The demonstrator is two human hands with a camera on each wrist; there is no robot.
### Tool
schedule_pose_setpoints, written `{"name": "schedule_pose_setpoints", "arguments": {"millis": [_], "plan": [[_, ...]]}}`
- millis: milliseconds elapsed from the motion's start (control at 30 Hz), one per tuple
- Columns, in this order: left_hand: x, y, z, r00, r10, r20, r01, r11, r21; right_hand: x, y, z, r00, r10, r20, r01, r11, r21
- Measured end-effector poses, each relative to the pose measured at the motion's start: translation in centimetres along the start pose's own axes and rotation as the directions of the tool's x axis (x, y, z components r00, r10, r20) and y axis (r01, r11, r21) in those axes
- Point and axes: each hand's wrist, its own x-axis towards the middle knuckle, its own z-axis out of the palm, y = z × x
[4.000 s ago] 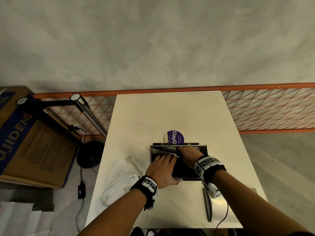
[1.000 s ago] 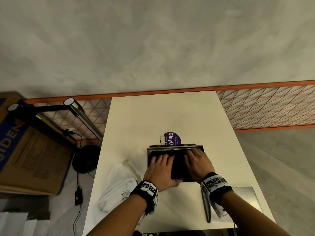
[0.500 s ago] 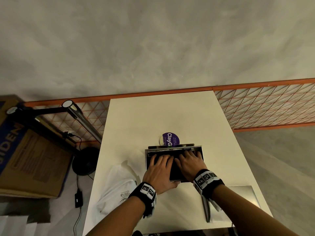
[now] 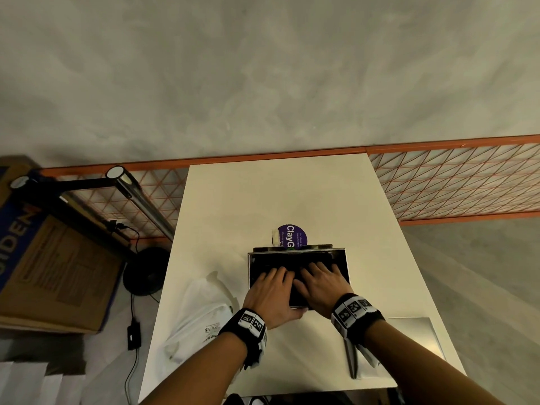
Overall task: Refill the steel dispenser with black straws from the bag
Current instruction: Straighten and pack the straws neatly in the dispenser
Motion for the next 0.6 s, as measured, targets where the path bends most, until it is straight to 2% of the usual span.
{"name": "schedule_pose_setpoints", "arguments": {"millis": [67, 133, 200, 300, 400, 500, 600], "plan": [[0.2, -0.1, 0.0, 1.0, -0.003, 0.025, 0.004, 1.0, -0.013, 0.4, 0.1, 0.0, 0.996, -0.034, 0.082, 0.035, 0.999, -0.015], [0.4, -0.1, 0.0, 0.999, -0.009, 0.047, 0.01, 0.999, -0.031, 0.6, 0.3, -0.3, 0.996, 0.013, 0.087, -0.016, 0.999, 0.035], [0.7, -0.2, 0.0, 0.998, -0.015, 0.063, 0.018, 0.998, -0.054, 0.7, 0.3, -0.7, 0.999, 0.042, 0.02, -0.043, 0.997, 0.069], [1.2, -0.5, -0.2, 0.995, -0.042, 0.088, 0.051, 0.993, -0.103, 0.4, 0.3, -0.1, 0.992, -0.013, -0.122, 0.016, 1.0, 0.027], [1.7, -0.7, -0.3, 0.992, -0.044, 0.12, 0.059, 0.991, -0.123, 0.4, 0.5, 0.1, 0.989, -0.048, -0.142, 0.045, 0.999, -0.022], [1.9, -0.8, -0.3, 0.988, -0.043, 0.146, 0.06, 0.991, -0.118, 0.6, 0.1, -1.0, 0.997, -0.051, -0.063, 0.05, 0.999, -0.016], [1.9, -0.8, -0.3, 0.988, -0.038, 0.148, 0.053, 0.993, -0.103, 0.9, 0.0, -1.6, 0.993, -0.037, 0.113, 0.035, 0.999, 0.014]]}}
